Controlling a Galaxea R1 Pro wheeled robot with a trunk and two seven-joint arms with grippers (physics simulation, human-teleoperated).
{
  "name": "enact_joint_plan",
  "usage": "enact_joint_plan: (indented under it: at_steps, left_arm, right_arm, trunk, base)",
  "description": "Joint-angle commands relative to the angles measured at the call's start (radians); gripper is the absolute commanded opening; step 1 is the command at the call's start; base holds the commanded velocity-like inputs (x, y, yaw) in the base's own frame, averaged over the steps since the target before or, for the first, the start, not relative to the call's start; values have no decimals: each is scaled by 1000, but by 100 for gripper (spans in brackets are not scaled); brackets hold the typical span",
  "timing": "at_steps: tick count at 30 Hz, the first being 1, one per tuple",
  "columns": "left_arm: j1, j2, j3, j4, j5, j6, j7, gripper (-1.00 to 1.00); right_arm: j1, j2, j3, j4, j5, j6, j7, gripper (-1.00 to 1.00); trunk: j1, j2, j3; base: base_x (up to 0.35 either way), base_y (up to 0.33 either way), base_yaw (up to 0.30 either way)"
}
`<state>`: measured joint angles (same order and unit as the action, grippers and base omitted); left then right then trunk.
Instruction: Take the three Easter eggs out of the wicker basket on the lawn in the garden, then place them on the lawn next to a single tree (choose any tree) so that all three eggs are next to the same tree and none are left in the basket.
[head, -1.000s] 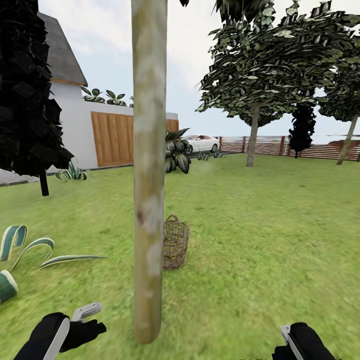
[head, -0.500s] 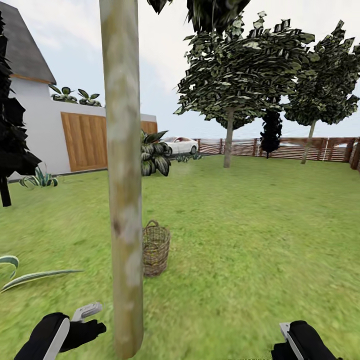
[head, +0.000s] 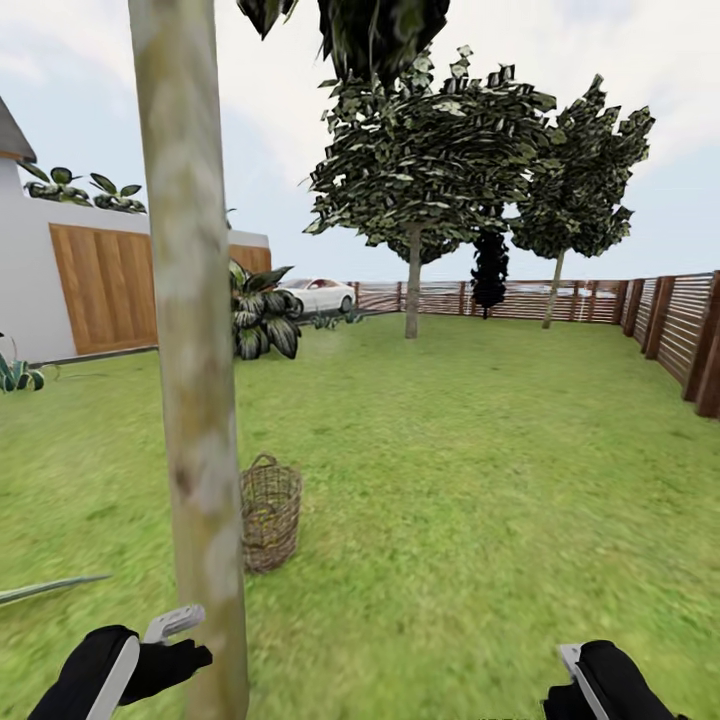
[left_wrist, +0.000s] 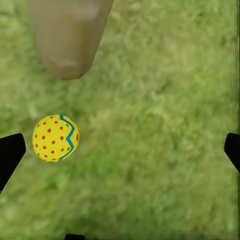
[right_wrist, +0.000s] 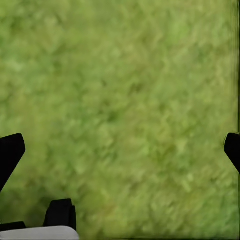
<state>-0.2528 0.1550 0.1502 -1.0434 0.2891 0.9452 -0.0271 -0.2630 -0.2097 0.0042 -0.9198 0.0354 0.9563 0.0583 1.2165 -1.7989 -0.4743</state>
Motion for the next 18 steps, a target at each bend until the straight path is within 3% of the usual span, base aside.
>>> enact_joint_plan:
  at_steps: [1,18]
  left_arm:
    - [0,0,2,-1,-1,5,-3,100]
    - [0,0,2,25,-3,0,-4,100]
  right_arm:
    - [-1,-1,0,-1,4,4,6,100]
    - [-1,0,0,-1,4,4,6,100]
  trunk:
    - [-4,7,3]
    - [-69,126,70]
  base:
    - [0,0,-286]
    - [0,0,-264]
